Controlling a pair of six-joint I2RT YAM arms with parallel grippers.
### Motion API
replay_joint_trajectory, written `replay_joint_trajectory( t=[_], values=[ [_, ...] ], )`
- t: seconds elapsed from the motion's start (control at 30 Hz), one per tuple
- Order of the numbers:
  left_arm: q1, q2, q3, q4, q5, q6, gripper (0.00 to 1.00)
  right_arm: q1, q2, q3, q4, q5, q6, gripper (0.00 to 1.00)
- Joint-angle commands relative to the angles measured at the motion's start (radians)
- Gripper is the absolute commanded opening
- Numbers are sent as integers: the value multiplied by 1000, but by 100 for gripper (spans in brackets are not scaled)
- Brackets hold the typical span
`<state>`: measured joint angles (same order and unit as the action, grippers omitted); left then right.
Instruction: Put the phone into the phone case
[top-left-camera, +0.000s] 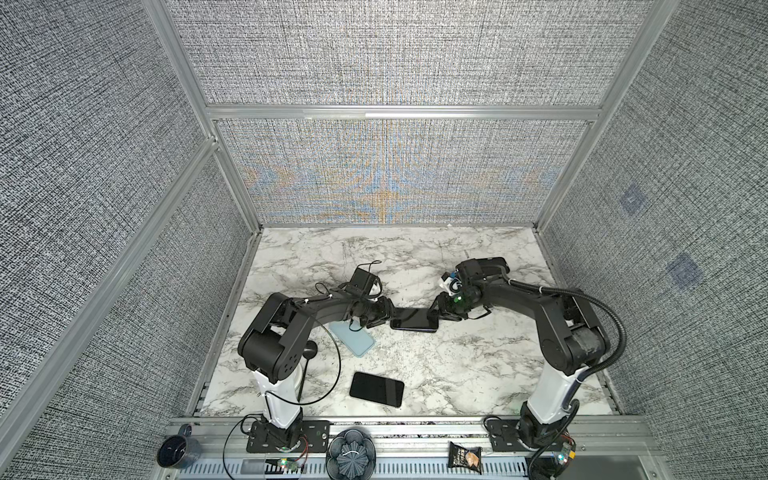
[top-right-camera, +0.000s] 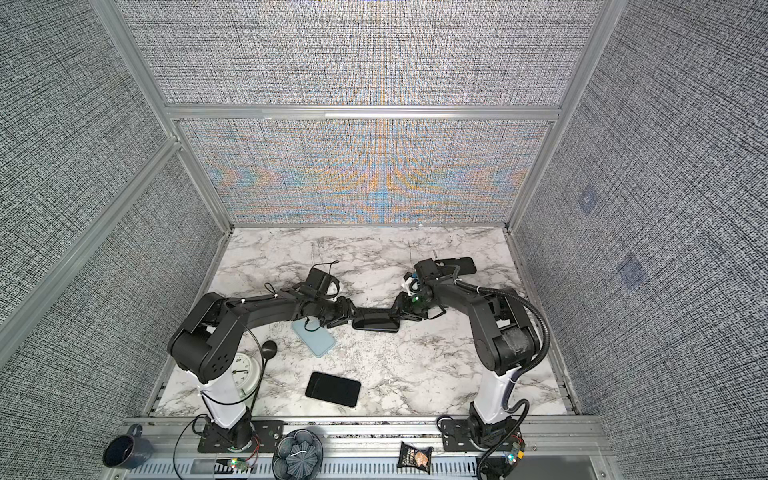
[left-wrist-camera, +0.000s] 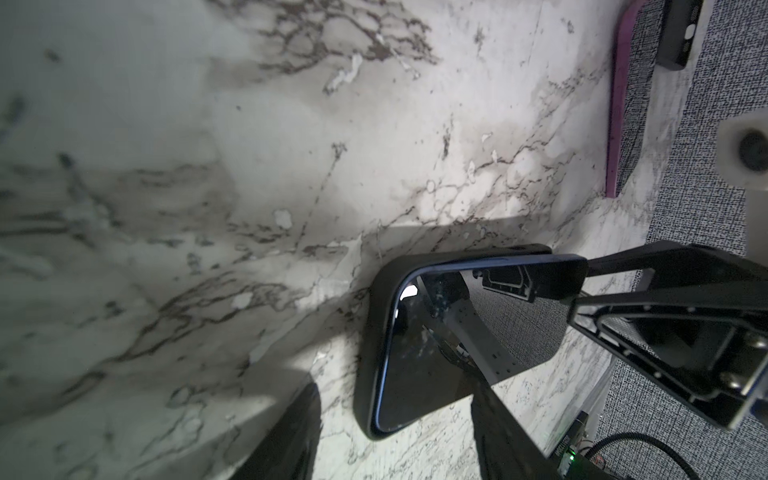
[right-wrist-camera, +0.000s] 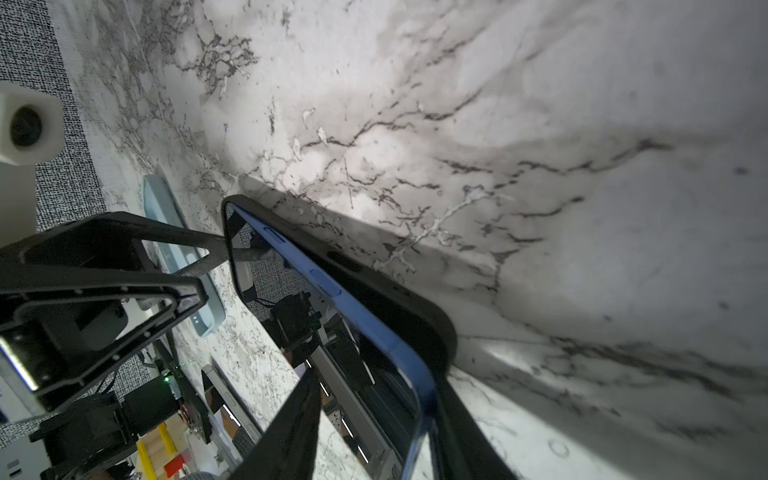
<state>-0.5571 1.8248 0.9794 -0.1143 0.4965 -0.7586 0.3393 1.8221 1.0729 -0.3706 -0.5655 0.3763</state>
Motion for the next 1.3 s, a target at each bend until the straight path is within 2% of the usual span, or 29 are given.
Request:
replay_joint_trajectory(
  t=[0.0, 0.33, 0.57, 0.9, 1.27],
  values=[
    [-6, 2, 8, -34, -9, 37, 60, 8, -14, 8, -36, 37, -20, 48],
    [-17, 18, 23, -51, -11, 63, 62, 28, -27, 20, -68, 109, -32, 56],
    [-17, 13, 27, -73, -13, 78, 61, 38, -94, 8, -102, 174, -34, 56],
    [-17, 3, 21, -80, -6, 80, 60, 91, -234, -118, -77, 258, 30, 55],
    [-17, 6, 22, -81, 2, 80, 59, 128, -241, -180, -9, 268, 75, 50]
  ],
)
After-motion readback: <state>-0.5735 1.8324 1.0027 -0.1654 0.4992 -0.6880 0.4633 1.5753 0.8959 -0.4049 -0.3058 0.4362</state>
